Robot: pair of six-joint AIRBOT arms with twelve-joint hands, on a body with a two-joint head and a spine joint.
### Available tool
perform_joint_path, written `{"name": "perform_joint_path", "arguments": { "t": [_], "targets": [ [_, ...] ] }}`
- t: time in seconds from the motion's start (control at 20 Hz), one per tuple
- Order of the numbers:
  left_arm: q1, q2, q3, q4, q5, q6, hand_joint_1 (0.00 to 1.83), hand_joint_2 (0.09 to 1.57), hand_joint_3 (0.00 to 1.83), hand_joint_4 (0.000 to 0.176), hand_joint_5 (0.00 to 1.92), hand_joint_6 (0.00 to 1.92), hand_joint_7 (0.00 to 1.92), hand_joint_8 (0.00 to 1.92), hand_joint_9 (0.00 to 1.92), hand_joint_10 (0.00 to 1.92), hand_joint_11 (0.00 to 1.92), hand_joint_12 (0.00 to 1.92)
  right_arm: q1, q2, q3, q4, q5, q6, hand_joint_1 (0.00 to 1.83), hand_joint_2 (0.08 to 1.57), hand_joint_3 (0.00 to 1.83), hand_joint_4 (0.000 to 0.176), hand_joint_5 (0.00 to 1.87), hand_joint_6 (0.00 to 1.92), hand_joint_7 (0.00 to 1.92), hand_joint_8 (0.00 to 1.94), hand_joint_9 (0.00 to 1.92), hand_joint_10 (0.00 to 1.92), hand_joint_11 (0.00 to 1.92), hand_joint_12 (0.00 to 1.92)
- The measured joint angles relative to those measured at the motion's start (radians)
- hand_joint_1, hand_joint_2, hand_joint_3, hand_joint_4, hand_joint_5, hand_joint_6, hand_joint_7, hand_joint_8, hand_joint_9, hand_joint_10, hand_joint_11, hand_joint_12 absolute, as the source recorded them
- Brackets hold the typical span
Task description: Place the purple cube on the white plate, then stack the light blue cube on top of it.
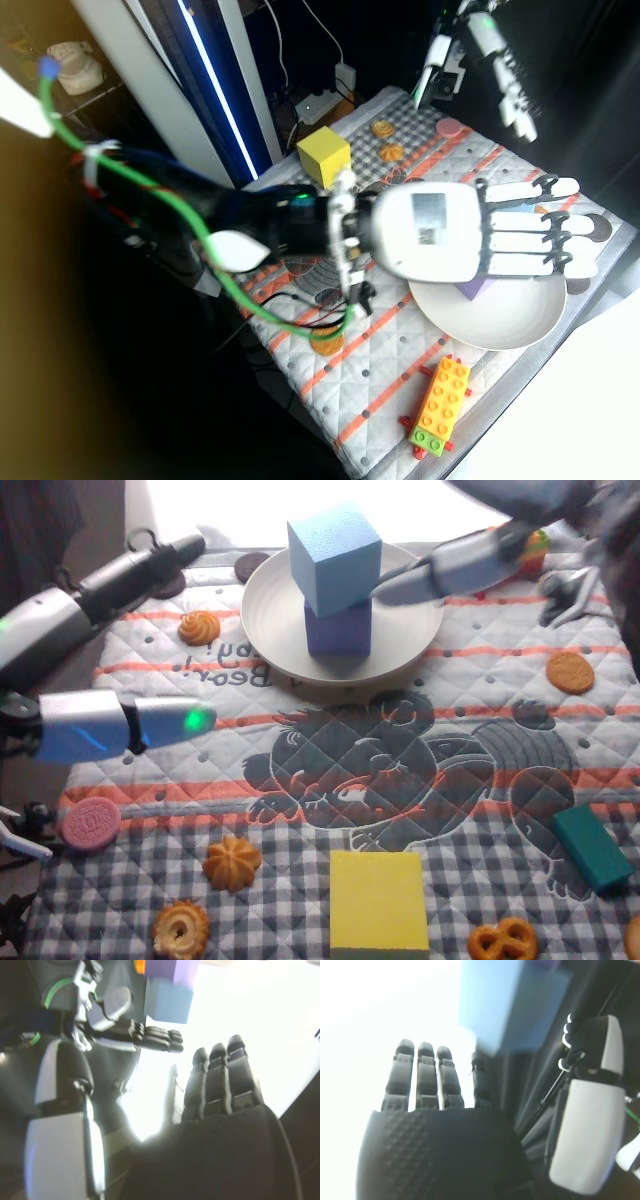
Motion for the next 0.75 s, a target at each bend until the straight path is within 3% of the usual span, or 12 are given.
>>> {"name": "perform_joint_path", "arguments": {
  "t": [0.15,0.2,0.25,0.4,0.5,0.6,0.65,0.7,0.75],
  "targets": [
    [0.048,0.033,0.000,-0.003,-0.104,-0.121,0.80,0.98,0.01,0.176,0.00,0.00,0.00,0.00,0.00,0.00,0.00,0.00,-0.117,0.129,-0.121,0.063,0.113,-0.061,0.71,0.75,0.00,0.176,0.00,0.00,0.00,0.00,0.00,0.00,0.00,0.00],
    [0.060,0.042,0.000,-0.007,-0.127,-0.142,0.69,0.95,0.00,0.176,0.00,0.00,0.00,0.00,0.00,0.00,0.00,0.00,-0.165,0.163,-0.157,0.084,0.152,-0.070,0.77,0.80,0.01,0.176,0.00,0.00,0.00,0.00,0.00,0.00,0.00,0.00],
    [0.082,0.055,-0.008,-0.010,-0.167,-0.159,0.67,0.89,0.00,0.176,0.00,0.00,0.00,0.00,0.00,0.00,0.00,0.00,-0.243,0.208,-0.210,0.128,0.227,-0.081,0.73,0.81,0.01,0.176,0.00,0.00,0.00,0.00,0.00,0.00,0.00,0.00],
    [0.154,0.063,-0.031,-0.023,-0.281,-0.223,0.55,1.01,0.02,0.176,0.00,0.00,0.00,0.00,0.00,0.00,0.00,0.00,-0.480,0.304,-0.326,0.271,0.446,-0.099,0.70,0.73,0.00,0.176,0.00,0.00,0.00,0.00,0.00,0.00,0.00,0.00],
    [0.203,0.063,-0.032,-0.026,-0.325,-0.294,0.67,0.93,0.00,0.176,0.00,0.00,0.00,0.00,0.00,0.00,0.00,0.00,-0.577,0.344,-0.375,0.323,0.547,-0.099,0.55,0.83,0.02,0.176,0.00,0.00,0.00,0.00,0.00,0.00,0.00,0.00],
    [0.285,0.061,-0.032,-0.070,-0.426,-0.399,0.65,0.93,0.00,0.176,0.00,0.00,0.00,0.00,0.00,0.00,0.00,0.00,-0.710,0.380,-0.445,0.396,0.708,-0.098,0.63,0.82,0.01,0.176,0.00,0.00,0.00,0.00,0.00,0.00,0.00,0.00],
    [0.320,0.056,-0.032,-0.096,-0.491,-0.439,0.57,1.00,0.01,0.169,0.18,0.03,0.00,0.00,0.00,0.00,0.00,0.00,-0.774,0.385,-0.462,0.415,0.786,-0.083,0.47,1.12,0.06,0.011,0.35,0.02,0.07,0.00,0.00,0.00,0.00,0.00],
    [0.349,0.041,-0.032,-0.123,-0.545,-0.469,0.51,1.09,0.02,0.146,0.36,0.04,0.00,0.00,0.00,0.00,0.00,0.00,-0.819,0.384,-0.464,0.419,0.839,-0.050,0.51,1.19,0.03,0.049,0.25,0.00,0.03,0.00,0.00,0.00,0.00,0.00],
    [0.367,0.022,-0.030,-0.148,-0.580,-0.504,0.23,1.19,0.00,0.157,0.53,0.15,0.01,0.00,0.00,0.00,0.00,0.00,-0.834,0.379,-0.462,0.419,0.859,-0.014,0.80,0.99,0.00,0.051,0.25,0.00,0.00,0.00,0.00,0.00,0.00,0.00]
  ]
}}
